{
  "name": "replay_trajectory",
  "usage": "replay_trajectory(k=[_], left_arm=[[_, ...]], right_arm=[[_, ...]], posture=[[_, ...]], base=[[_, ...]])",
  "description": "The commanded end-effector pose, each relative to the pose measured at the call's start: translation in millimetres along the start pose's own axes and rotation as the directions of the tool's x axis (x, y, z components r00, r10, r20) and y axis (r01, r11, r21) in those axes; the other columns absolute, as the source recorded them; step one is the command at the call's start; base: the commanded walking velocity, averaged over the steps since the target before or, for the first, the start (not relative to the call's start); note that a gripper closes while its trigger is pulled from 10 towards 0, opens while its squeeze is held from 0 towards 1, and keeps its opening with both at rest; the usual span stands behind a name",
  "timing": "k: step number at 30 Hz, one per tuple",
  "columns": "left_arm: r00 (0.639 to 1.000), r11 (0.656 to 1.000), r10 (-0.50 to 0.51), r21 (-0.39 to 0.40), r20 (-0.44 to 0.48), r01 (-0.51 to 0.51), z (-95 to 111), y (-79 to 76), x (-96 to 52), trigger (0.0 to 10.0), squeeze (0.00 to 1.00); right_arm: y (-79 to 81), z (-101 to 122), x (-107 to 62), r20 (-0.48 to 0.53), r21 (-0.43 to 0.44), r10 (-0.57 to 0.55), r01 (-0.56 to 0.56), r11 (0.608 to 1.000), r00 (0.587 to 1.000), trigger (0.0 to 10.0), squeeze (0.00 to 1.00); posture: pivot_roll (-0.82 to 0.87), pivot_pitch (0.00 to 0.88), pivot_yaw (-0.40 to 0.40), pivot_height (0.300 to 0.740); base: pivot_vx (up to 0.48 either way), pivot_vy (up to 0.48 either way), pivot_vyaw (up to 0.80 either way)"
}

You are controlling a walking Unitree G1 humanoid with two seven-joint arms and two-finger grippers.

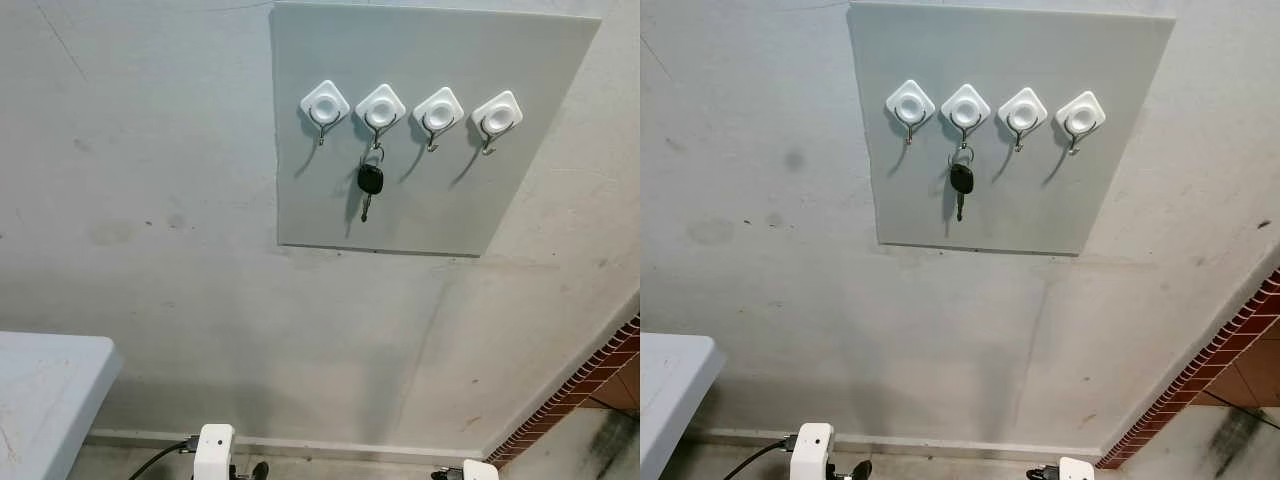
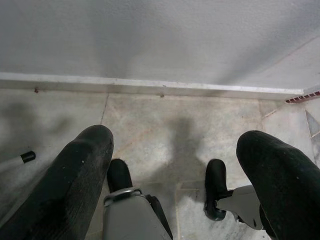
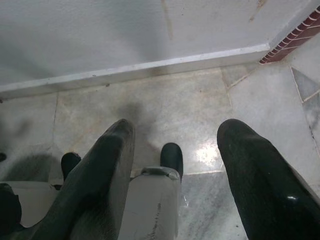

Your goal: Hang keys on a hook

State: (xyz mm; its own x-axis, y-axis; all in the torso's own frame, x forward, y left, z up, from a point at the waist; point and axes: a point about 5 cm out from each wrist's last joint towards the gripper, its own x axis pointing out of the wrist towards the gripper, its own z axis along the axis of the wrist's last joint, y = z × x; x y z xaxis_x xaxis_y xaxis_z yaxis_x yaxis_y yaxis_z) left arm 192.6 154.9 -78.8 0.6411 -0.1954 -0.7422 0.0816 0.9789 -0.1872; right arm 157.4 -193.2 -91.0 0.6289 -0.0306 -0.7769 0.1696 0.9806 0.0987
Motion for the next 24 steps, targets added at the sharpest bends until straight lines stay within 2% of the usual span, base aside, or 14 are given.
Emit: replay_trajectory(k=[1, 17, 20, 21, 24], left_arm=[[1.0, 1.0, 0.006, -0.001, 0.0, -0.006, 1.0, 0.3, 0.3, 10.0, 0.0], [1.0, 1.0, -0.003, 0.001, 0.017, 0.003, 5.9, -1.2, 1.6, 10.0, 0.0], [0.999, 1.0, -0.009, -0.001, 0.044, 0.009, 11.4, -2.5, 2.7, 10.0, 0.0], [0.997, 1.0, -0.021, -0.005, 0.079, 0.021, 18.6, -4.0, 3.8, 10.0, 0.0], [0.994, 1.0, -0.026, -0.003, 0.104, 0.026, 23.8, -4.7, 4.5, 10.0, 0.0]], right_arm=[[0.2, -1.2, -0.2, -0.007, -0.01, 0.001, -0.001, 1.0, 1.0, 10.0, 0.0], [0.5, -2.2, -0.5, -0.008, -0.025, 0.004, -0.004, 1.0, 1.0, 10.0, 0.0], [1.7, 0.9, -0.2, 0.013, -0.071, 0.009, -0.008, 0.997, 1.0, 10.0, 0.0], [3.4, 4.8, 0.4, 0.036, -0.086, 0.024, -0.021, 0.996, 0.999, 10.0, 0.0], [3.9, 7.7, 0.8, 0.054, -0.084, 0.032, -0.027, 0.996, 0.998, 10.0, 0.0]], posture=[[0.02, 0.0, -0.018, 0.74], [0.02, 0.0, -0.018, 0.74], [0.01, 0.0, -0.015, 0.74], [0.01, 0.0, -0.013, 0.74], [0.01, 0.0, -0.013, 0.74]], base=[[0.0, 0.0, 0.0], [0.0, 0.0, 0.0], [0.0, 0.0, 0.0], [0.0, 0.0, 0.0], [0.0, 0.0, 0.0]])
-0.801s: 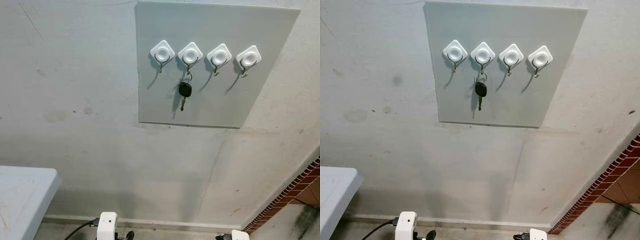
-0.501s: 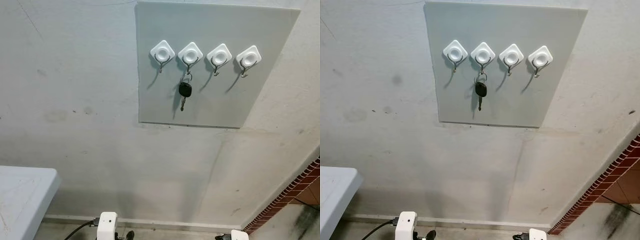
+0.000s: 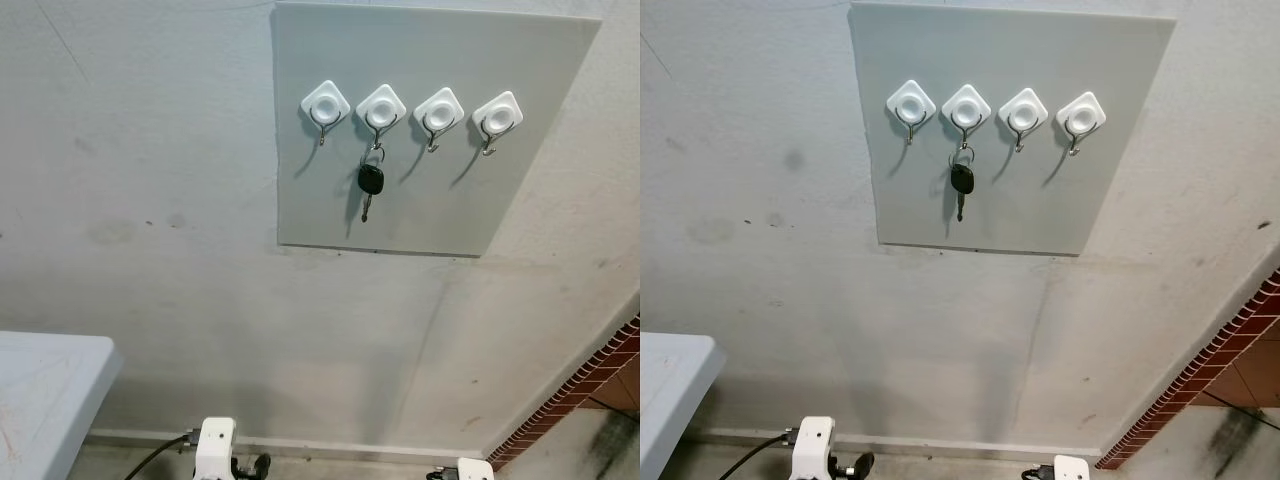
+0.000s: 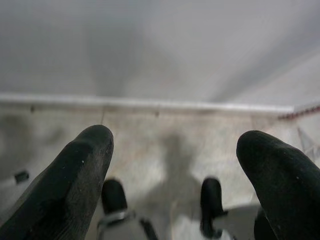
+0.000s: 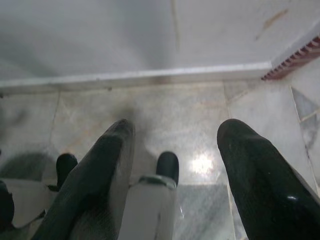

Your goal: Hang keys on a hook

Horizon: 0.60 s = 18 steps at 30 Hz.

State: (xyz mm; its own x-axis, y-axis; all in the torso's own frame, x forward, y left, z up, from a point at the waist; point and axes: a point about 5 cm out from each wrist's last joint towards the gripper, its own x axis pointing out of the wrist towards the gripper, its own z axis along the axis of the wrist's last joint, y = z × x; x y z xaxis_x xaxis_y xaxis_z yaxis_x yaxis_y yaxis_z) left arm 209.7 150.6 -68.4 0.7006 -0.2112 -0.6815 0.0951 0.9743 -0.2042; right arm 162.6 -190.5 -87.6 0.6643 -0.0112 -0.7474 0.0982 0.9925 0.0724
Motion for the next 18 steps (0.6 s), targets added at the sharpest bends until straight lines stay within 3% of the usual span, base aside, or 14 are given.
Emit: replay_trajectory(k=[1, 8, 11, 13, 15, 16, 18], left_arm=[[0.996, 1.0, -0.018, -0.009, 0.091, 0.019, 19.5, -1.4, 3.5, 10.0, 0.0], [0.977, 0.998, -0.054, 0.028, 0.207, 0.049, 49.7, -8.0, 8.3, 10.0, 0.0], [0.941, 0.997, -0.068, 0.046, 0.331, 0.056, 80.5, -9.1, 8.8, 10.0, 0.0], [0.937, 0.997, -0.067, 0.047, 0.342, 0.054, 83.0, -8.8, 8.6, 10.0, 0.0], [0.91, 0.996, -0.088, 0.052, 0.405, 0.073, 96.6, -10.1, 6.9, 10.0, 0.0], [0.873, 0.993, -0.115, 0.077, 0.473, 0.089, 111.7, -12.1, 3.8, 10.0, 0.0], [0.844, 0.991, -0.128, 0.096, 0.521, 0.092, 121.2, -13.0, 0.3, 10.0, 0.0]], right_arm=[[-1.3, 15.5, 2.5, 0.083, 0.009, 0.003, -0.003, 1.0, 0.997, 10.0, 0.0], [1.3, 52.0, 6.5, 0.256, -0.021, 0.037, -0.032, 0.999, 0.966, 10.0, 0.0], [8.3, 89.3, 6.1, 0.426, -0.05, 0.086, -0.072, 0.996, 0.9, 10.0, 0.0], [9.1, 91.8, 5.8, 0.439, -0.049, 0.09, -0.076, 0.996, 0.894, 10.0, 0.0], [14.0, 106.2, 3.5, 0.506, -0.076, 0.119, -0.093, 0.993, 0.854, 10.0, 0.0], [20.2, 121.4, -0.6, 0.575, -0.105, 0.153, -0.113, 0.988, 0.804, 10.0, 0.0], [24.6, 129.7, -4.6, 0.616, -0.131, 0.178, -0.124, 0.984, 0.768, 10.0, 0.0]], posture=[[0.01, 0.0, -0.009, 0.74], [0.01, 0.0, -0.006, 0.74], [0.01, 0.0, -0.007, 0.74], [0.01, 0.0, -0.007, 0.74], [0.02, 0.0, -0.009, 0.74], [0.02, 0.0, -0.01, 0.74], [0.02, 0.0, -0.009, 0.74]], base=[[0.0, 0.0, 0.0], [0.0, 0.0, 0.0], [0.0, 0.0, 0.0], [0.0, 0.0, 0.0], [0.0, 0.0, 0.0], [0.0, 0.0, 0.0], [0.0, 0.0, 0.0]])
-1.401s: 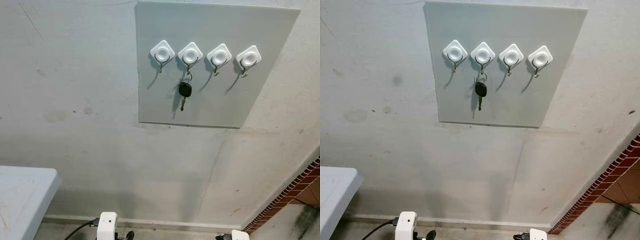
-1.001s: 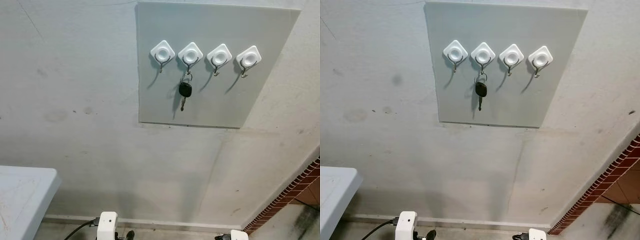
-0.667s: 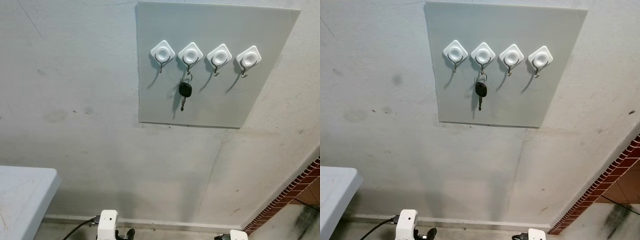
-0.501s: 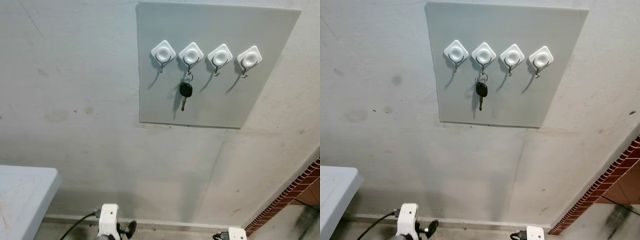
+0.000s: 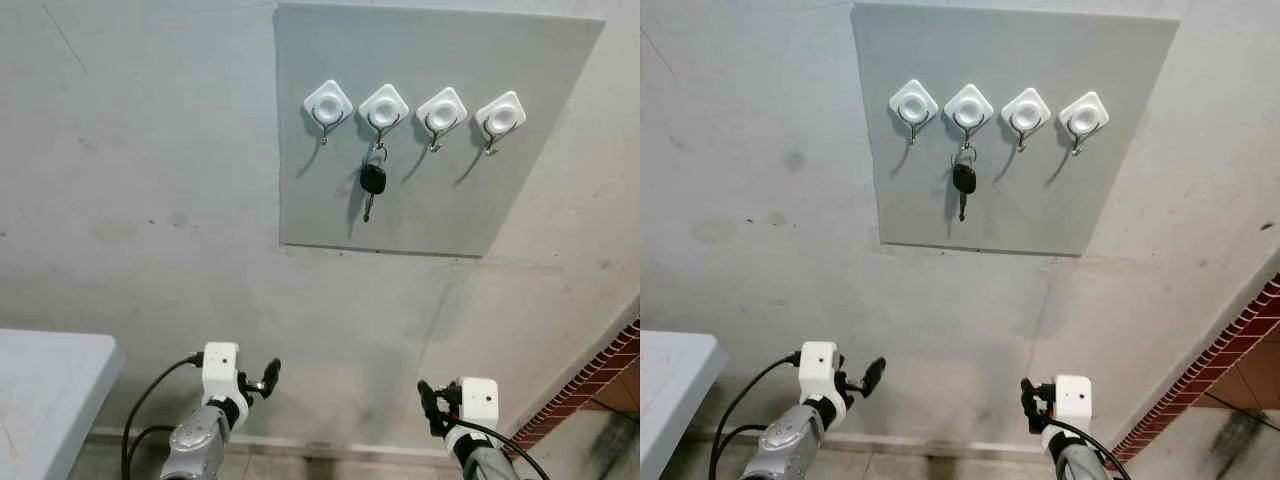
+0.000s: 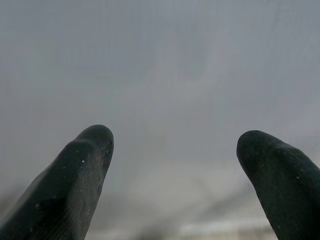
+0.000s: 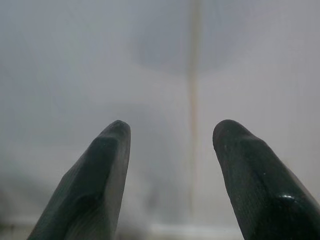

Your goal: Hang keys on a hook

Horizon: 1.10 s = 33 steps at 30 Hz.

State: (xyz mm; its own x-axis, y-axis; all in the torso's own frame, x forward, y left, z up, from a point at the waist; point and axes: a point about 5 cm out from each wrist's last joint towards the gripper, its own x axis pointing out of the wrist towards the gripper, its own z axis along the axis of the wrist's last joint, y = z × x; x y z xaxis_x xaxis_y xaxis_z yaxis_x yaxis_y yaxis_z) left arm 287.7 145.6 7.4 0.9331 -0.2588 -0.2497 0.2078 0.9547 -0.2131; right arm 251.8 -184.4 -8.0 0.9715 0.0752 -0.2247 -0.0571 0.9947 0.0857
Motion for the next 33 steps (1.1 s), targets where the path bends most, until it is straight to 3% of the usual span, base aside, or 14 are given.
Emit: replay_trajectory(k=[1, 3, 4, 13, 19, 26, 33], left_arm=[[0.996, 1.0, -0.017, 0.027, 0.085, 0.014, 16.6, 0.6, 2.9, 10.0, 0.0], [0.991, 0.999, -0.02, 0.035, 0.134, 0.015, 24.2, 0.6, 1.7, 10.0, 0.0], [0.978, 0.998, -0.038, 0.056, 0.205, 0.028, 32.3, -2.4, -6.0, 10.0, 0.0], [0.953, 0.995, -0.085, 0.078, 0.29, 0.065, 45.2, -15.5, -29.9, 10.0, 0.0], [0.928, 0.998, -0.057, 0.06, 0.368, 0.037, 76.6, -19.7, -39.6, 10.0, 0.0], [0.915, 0.999, -0.034, 0.048, 0.402, 0.016, 91.9, -20.9, -50.8, 10.0, 0.0], [0.903, 1.0, -0.013, 0.0, 0.43, 0.015, 110.1, -13.0, -57.4, 10.0, 0.0]], right_arm=[[4.6, 15.0, 3.9, 0.087, -0.021, 0.033, -0.031, 0.999, 0.996, 10.0, 0.0], [8.3, 22.9, 3.0, 0.137, -0.033, 0.056, -0.052, 0.998, 0.989, 10.0, 0.0], [13.5, 35.1, -2.8, 0.21, -0.046, 0.084, -0.076, 0.996, 0.974, 10.0, 0.0], [18.4, 59.6, -24.6, 0.306, -0.061, 0.111, -0.097, 0.993, 0.946, 10.0, 0.0], [18.4, 103.2, -35.1, 0.413, -0.047, 0.089, -0.077, 0.996, 0.906, 10.0, 0.0], [20.1, 119.6, -42.0, 0.43, -0.048, 0.075, -0.061, 0.997, 0.9, 10.0, 0.0], [7.8, 129.5, -48.0, 0.43, -0.035, 0.006, 0.01, 0.999, 0.903, 10.0, 0.0]], posture=[[0.02, 0.0, -0.008, 0.74], [0.02, 0.0, -0.007, 0.74], [0.02, 0.0, -0.008, 0.74], [0.02, 0.0, -0.012, 0.74], [0.02, 0.0, -0.012, 0.74], [0.01, 0.0, -0.005, 0.74], [0.01, 0.0, -0.011, 0.74]], base=[[0.0, 0.0, 0.0], [0.0, 0.0, 0.0], [0.0, 0.0, 0.0], [0.0, 0.0, 0.0], [0.0, 0.0, 0.0], [0.0, 0.0, 0.0], [0.0, 0.0, 0.11]])
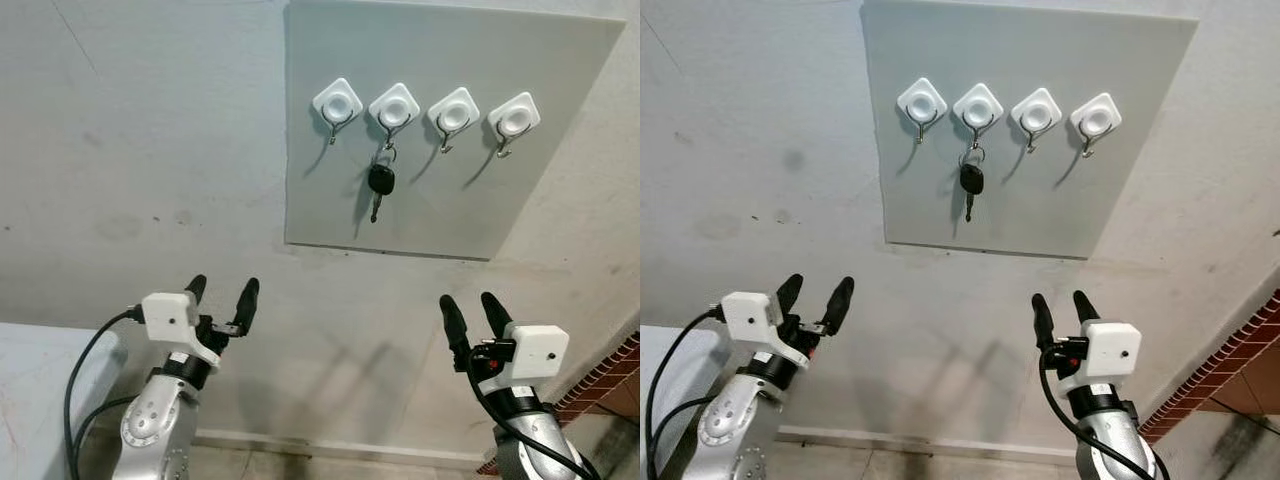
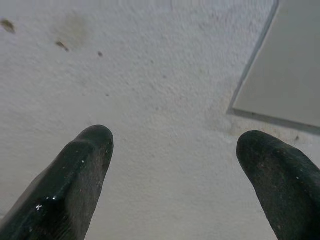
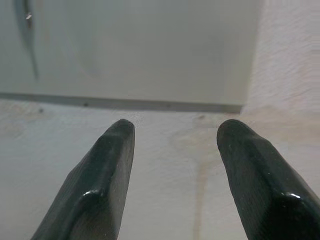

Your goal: Hang keys on a hook

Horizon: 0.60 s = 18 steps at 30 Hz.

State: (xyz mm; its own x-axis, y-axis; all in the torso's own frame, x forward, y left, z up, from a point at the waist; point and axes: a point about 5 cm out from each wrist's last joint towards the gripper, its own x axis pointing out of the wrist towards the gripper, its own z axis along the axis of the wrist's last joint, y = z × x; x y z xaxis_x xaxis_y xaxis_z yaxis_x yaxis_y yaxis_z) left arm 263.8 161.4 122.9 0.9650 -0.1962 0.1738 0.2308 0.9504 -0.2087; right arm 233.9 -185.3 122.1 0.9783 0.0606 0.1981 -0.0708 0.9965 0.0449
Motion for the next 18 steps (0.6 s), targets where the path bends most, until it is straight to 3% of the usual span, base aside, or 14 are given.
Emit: replay_trajectory(k=[1, 6, 12, 18], left_arm=[[1.0, 1.0, 0.01, -0.016, 0.007, -0.01, 7.5, 1.2, 0.4, 10.0, 0.0], [1.0, 1.0, 0.015, -0.002, -0.025, -0.015, 6.2, -0.5, 1.7, 10.0, 0.0], [0.999, 0.999, 0.034, 0.027, -0.039, -0.033, 3.8, -2.5, 3.5, 10.0, 0.0], [0.998, 1.0, 0.023, 0.005, -0.05, -0.023, 2.7, -4.7, 1.7, 10.0, 0.0]], right_arm=[[-6.1, 8.5, 1.8, 0.015, -0.01, -0.023, 0.023, 1.0, 1.0, 10.0, 0.0], [-10.5, 13.3, 4.1, 0.015, -0.057, -0.037, 0.038, 0.998, 0.999, 10.0, 0.0], [-9.8, 13.2, 4.4, 0.007, -0.055, -0.035, 0.035, 0.998, 0.999, 10.0, 0.0], [-8.8, 12.7, 4.0, -0.003, -0.054, -0.028, 0.028, 0.998, 1.0, 10.0, 0.0]], posture=[[0.01, 0.0, -0.011, 0.74], [0.01, 0.0, -0.012, 0.74], [0.01, 0.0, -0.011, 0.74], [0.0, 0.0, -0.014, 0.74]], base=[[0.0, 0.0, 0.8], [0.0, 0.0, 0.8], [0.0, 0.0, 0.8], [0.0, 0.0, 0.8]])
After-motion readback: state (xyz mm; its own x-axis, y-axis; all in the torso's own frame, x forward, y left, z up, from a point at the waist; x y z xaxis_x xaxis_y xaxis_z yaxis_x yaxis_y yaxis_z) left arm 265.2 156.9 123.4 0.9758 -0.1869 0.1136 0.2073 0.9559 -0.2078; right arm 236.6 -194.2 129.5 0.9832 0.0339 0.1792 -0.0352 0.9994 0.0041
